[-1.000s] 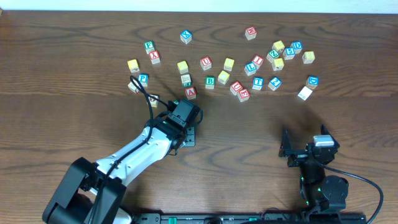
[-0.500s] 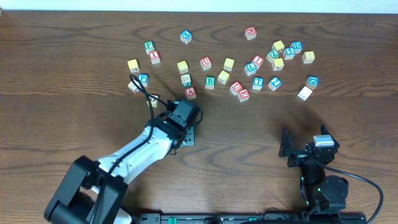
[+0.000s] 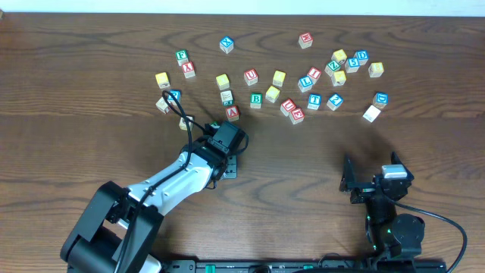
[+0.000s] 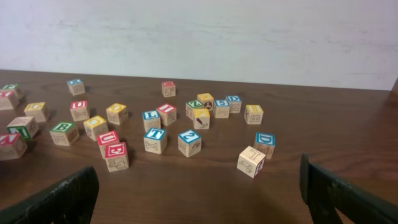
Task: Spell out ROBOT
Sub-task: 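Carry the green R block toward the open table area, then lower the R block onto the table and open the left gripper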
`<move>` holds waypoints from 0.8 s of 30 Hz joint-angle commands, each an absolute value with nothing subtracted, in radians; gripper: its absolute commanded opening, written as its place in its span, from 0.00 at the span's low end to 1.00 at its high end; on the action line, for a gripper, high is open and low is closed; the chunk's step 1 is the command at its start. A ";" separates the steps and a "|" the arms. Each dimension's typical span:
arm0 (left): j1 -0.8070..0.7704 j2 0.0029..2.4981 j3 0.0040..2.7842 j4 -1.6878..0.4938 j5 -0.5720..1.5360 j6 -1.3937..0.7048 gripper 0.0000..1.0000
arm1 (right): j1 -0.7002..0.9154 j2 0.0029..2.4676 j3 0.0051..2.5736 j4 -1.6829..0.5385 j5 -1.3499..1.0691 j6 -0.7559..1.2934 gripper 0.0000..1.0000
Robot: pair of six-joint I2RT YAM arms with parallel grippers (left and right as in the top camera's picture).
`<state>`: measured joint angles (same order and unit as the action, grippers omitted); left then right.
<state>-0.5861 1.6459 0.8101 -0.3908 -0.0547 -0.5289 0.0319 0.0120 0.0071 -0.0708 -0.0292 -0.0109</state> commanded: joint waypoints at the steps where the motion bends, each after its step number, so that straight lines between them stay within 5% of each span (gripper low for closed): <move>1: -0.586 1.666 0.803 -0.390 -0.068 -0.548 0.31 | 0.027 0.007 0.006 -0.075 -0.028 -0.004 0.99; 13: -0.586 1.666 0.817 -0.391 -0.060 -0.548 0.51 | 0.027 0.007 0.006 -0.075 -0.028 -0.004 0.99; 24: -0.586 1.647 0.895 -0.441 -0.060 -0.535 0.53 | 0.027 0.007 0.006 -0.075 -0.028 -0.004 0.99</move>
<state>-0.5861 1.6516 0.8387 -0.4286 -0.0547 -0.5465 0.0319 0.0120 0.0071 -0.0704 -0.0292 -0.0109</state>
